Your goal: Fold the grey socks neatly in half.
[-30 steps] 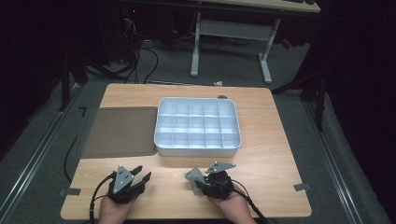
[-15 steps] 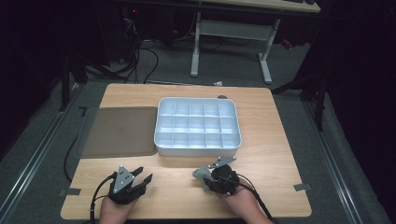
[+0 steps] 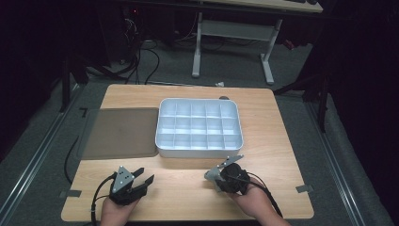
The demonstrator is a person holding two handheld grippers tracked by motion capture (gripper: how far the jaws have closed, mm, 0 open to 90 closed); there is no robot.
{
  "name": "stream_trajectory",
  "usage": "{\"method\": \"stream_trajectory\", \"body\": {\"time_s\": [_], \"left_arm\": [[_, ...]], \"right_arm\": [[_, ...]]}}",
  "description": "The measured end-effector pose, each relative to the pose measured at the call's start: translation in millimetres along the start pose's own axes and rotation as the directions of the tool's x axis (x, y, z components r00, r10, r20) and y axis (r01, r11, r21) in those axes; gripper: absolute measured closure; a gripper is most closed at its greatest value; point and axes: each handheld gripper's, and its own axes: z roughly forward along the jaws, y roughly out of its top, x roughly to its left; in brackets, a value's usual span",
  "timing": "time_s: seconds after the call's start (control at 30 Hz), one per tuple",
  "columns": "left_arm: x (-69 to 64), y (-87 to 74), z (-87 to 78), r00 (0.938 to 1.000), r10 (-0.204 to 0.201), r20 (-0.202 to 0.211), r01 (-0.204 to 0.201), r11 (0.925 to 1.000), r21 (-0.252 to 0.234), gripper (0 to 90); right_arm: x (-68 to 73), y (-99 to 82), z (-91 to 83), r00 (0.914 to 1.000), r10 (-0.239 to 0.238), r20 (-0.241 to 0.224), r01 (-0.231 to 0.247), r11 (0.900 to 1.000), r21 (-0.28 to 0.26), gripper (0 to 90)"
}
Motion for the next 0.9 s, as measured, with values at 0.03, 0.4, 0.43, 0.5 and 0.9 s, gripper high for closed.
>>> {"method": "stream_trajectory", "body": {"time_s": [0.03, 0.4, 0.43, 0.5, 0.9], "left_arm": [[-0.3, -0.3, -0.5, 1.0, 0.0, 0.001, 0.0, 1.0, -0.002, 49.7], [-1.4, -3.4, -5.1, 0.9999, 0.012, -0.012, -0.012, 0.9999, -0.004, 48.7], [-1.4, -3.6, -5.4, 0.9998, 0.011, -0.014, -0.011, 0.9999, -0.004, 48.5], [-1.4, -3.5, -5.6, 0.9998, 0.01, -0.016, -0.01, 0.9999, -0.007, 48.3], [-3.8, -3.3, -3.2, 0.9993, 0.029, -0.024, -0.029, 0.9995, -0.011, 47.5]], "right_arm": [[-1.9, -0.3, -0.2, 1.0, -0.006, 0.0, 0.006, 1.0, 0.001, 69.6], [-12.3, -1.8, -9.1, 0.9997, -0.014, 0.018, 0.013, 0.9993, 0.034, 69.6], [-13.6, -1.7, -8.9, 0.9998, -0.013, 0.018, 0.013, 0.9992, 0.037, 69.6], [-15.7, -1.7, -8.6, 0.9999, -0.003, 0.016, 0.002, 0.9989, 0.047, 69.6], [-26.9, -5.3, -13.4, 0.9999, -0.01, 0.001, 0.01, 0.9977, 0.067, 69.6]]}}
